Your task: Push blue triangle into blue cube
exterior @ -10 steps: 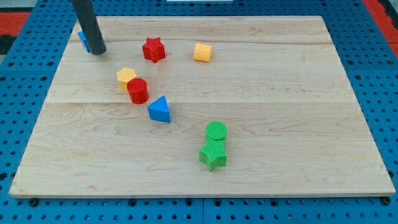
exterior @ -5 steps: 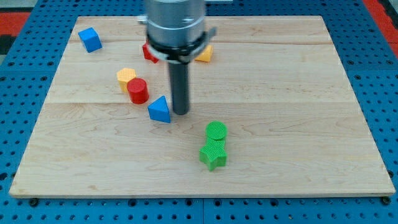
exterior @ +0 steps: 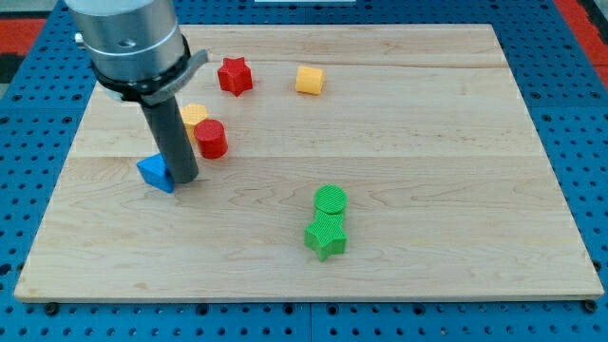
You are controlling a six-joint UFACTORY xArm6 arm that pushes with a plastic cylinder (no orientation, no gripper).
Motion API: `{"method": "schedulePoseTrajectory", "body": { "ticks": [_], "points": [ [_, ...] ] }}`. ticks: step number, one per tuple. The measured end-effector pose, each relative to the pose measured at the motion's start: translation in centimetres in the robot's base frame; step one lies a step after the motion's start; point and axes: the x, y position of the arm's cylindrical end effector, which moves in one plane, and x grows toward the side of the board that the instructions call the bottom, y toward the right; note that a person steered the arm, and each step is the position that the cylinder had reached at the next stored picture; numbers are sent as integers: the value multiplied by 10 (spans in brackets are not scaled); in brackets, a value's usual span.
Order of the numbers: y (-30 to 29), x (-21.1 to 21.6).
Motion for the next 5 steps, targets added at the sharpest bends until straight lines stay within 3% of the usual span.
{"method": "schedulePoseTrajectory", "body": {
  "ticks": [1,3,4,5],
  "points": [
    [6,30],
    [-22,-32],
    [-12,-18],
    [-5,23]
  ]
}}
